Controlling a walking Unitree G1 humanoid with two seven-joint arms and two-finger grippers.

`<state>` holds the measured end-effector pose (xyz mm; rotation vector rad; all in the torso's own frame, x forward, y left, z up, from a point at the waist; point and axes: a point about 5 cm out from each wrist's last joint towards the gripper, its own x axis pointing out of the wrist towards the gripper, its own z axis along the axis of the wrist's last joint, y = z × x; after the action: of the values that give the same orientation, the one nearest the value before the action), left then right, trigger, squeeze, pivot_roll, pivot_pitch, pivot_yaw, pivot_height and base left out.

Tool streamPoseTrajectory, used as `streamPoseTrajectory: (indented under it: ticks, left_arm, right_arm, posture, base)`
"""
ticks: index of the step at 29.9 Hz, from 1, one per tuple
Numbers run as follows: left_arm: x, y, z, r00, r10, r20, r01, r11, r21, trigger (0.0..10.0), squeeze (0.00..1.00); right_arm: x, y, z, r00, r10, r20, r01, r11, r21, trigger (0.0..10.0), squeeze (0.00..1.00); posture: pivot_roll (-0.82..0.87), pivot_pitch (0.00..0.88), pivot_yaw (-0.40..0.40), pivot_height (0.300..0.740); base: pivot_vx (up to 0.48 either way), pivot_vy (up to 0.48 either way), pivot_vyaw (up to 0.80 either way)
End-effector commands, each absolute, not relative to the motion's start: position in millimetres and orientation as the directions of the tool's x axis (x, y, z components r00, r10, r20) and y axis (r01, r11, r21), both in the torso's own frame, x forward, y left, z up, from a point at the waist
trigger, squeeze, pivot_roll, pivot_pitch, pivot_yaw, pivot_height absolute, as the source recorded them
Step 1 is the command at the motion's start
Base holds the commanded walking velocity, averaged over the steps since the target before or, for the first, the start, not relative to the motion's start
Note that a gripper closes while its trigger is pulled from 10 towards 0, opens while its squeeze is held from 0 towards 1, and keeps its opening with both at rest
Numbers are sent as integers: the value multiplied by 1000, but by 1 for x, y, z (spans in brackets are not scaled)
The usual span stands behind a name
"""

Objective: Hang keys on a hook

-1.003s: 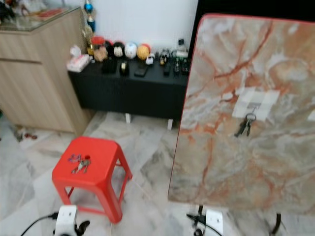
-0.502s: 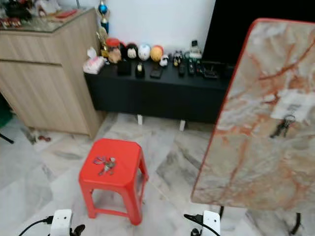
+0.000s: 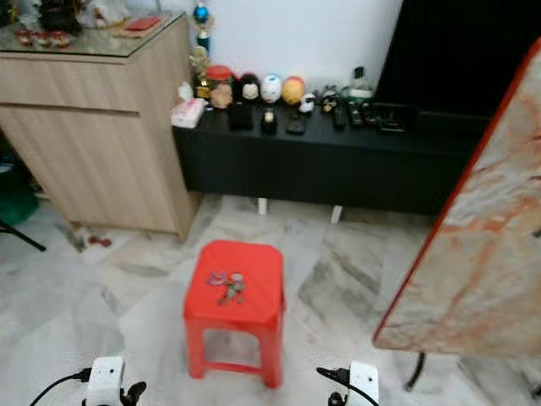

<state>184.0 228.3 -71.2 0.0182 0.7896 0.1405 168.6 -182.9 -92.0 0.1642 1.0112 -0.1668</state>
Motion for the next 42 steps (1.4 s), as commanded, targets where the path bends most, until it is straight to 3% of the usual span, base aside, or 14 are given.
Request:
streamPoseTrajectory:
  ticks: [1, 24, 42]
  left_arm:
    - [182, 221, -74, 684, 116, -720, -113, 992, 52, 10000, 0]
    - [183, 221, -74, 687, 121, -717, -122, 991, 51, 10000, 0]
    - [184, 220, -73, 703, 113, -702, -119, 992, 40, 10000, 0]
  right_arm:
    - [162, -190, -94, 503, -83, -861, 230, 972, 40, 10000, 0]
    - [166, -190, -93, 513, -76, -855, 222, 974, 46, 10000, 0]
    - [178, -185, -87, 552, -72, -831, 224, 972, 64, 10000, 0]
  posture:
    - [149, 24, -48, 740]
    - [151, 32, -51, 740]
    - [156, 19, -50, 740]
  base:
    - [0, 480, 0]
    - [0, 468, 0]
    - [0, 0, 0]
